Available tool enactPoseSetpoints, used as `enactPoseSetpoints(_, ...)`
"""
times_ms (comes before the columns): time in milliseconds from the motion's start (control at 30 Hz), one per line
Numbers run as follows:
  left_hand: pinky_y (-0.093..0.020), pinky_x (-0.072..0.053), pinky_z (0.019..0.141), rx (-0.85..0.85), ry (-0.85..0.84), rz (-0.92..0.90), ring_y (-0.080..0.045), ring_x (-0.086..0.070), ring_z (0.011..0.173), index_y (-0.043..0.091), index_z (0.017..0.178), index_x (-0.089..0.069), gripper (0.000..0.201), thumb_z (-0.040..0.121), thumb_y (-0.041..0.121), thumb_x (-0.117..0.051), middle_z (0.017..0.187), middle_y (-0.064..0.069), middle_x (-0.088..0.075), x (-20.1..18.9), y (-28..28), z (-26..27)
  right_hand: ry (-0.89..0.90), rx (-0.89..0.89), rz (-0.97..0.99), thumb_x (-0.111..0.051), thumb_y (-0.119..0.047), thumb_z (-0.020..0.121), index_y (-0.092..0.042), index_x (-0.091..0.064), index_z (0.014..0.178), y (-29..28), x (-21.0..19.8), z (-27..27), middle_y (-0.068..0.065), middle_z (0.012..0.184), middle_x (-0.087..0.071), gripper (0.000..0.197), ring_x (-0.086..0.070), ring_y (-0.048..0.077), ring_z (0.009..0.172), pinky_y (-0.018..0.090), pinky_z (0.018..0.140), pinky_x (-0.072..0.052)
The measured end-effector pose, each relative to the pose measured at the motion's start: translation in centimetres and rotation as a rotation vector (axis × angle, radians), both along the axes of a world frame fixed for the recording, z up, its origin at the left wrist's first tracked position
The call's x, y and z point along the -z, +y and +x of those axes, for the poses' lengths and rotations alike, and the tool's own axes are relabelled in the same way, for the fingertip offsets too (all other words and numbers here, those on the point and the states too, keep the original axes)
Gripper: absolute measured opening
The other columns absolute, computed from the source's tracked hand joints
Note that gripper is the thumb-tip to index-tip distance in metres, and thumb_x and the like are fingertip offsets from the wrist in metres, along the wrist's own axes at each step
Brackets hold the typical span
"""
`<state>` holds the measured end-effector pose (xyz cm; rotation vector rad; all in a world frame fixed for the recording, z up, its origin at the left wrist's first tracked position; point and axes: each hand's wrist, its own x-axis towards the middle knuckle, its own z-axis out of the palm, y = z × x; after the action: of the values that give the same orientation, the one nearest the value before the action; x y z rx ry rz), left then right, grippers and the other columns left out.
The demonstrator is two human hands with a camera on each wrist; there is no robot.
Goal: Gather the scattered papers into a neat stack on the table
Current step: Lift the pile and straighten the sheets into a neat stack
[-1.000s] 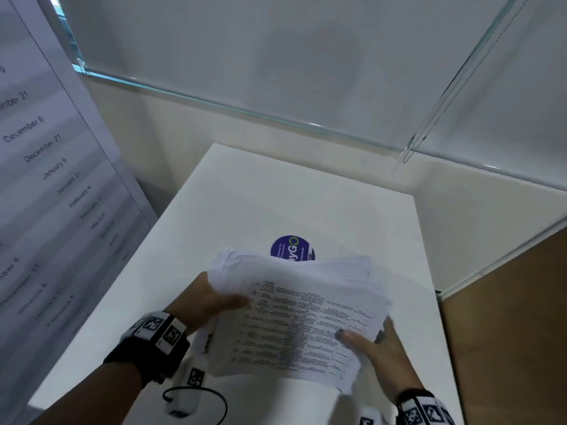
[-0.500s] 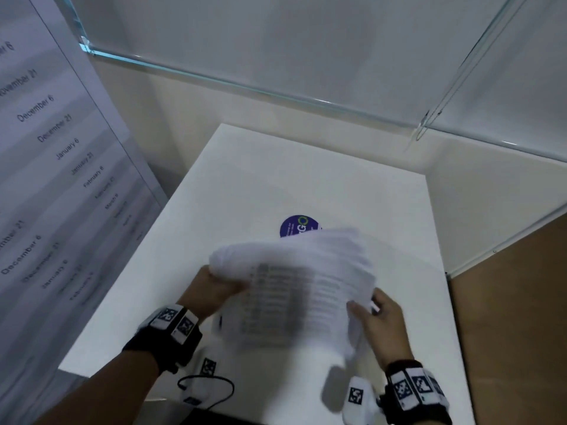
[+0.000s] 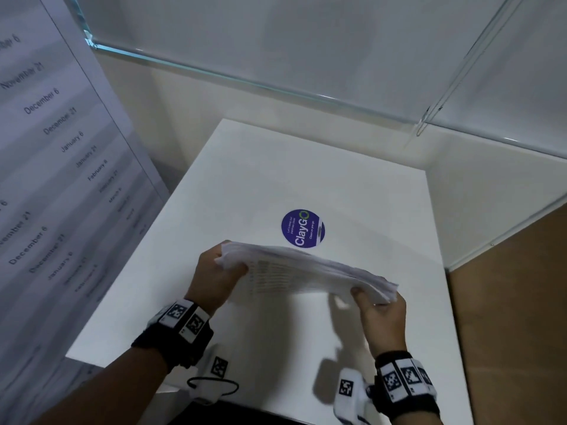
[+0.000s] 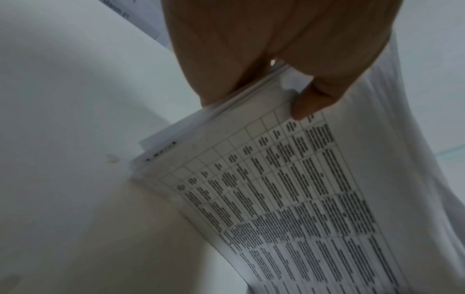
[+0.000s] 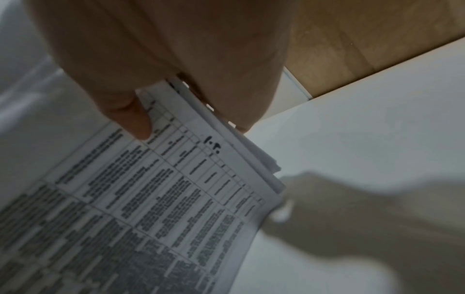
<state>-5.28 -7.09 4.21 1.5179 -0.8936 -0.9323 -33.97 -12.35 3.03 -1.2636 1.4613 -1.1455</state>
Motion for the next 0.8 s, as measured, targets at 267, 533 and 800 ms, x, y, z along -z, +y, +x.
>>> enactPoseSetpoints(267,-0.014,-0.053,0.062,-0.129,0.081,-0.147,0.007,-0.065,0.078,0.013,0.121,-0.052,0.06,0.068,0.04,-0.064,0.101,0.002,-0.064,-0.8,0.7,-3.0,-0.236,0.052,-0.161,-0.058,-0.008,0.093,-0.01,-0.062,0.104,0.2,-0.8,1.0,0.0,0.093,-0.066,0.013,-0.062,0.007,0.085,0.017,0.079,-0.05)
enactPoseSetpoints(533,-0.027,-0.045,0.059,-0.422,0.124,-0.01,-0.017,-0.058,0.065,0.008,0.076,-0.061,0.034,0.084,0.041,-0.054,0.069,0.001,-0.061,-2.1,-1.4,-4.2,-0.264,0.35,-0.128,-0.062,-0.043,0.086,-0.023,-0.052,0.068,-1.6,-1.6,2.7,-0.014,0.065,-0.052,0.028,-0.048,0.007,0.066,0.03,0.07,-0.041)
enactPoseSetpoints(800,-0.01,-0.046,0.056,-0.449,0.017,-0.056,0.008,-0.059,0.063,0.014,0.085,-0.063,0.015,0.091,0.022,-0.052,0.079,0.008,-0.063,-1.9,-1.2,-4.4,-0.202,0.368,-0.116,-0.064,-0.032,0.088,-0.017,-0.059,0.079,-2.2,-2.2,3.2,-0.007,0.076,-0.058,0.018,-0.054,0.006,0.071,0.029,0.076,-0.047)
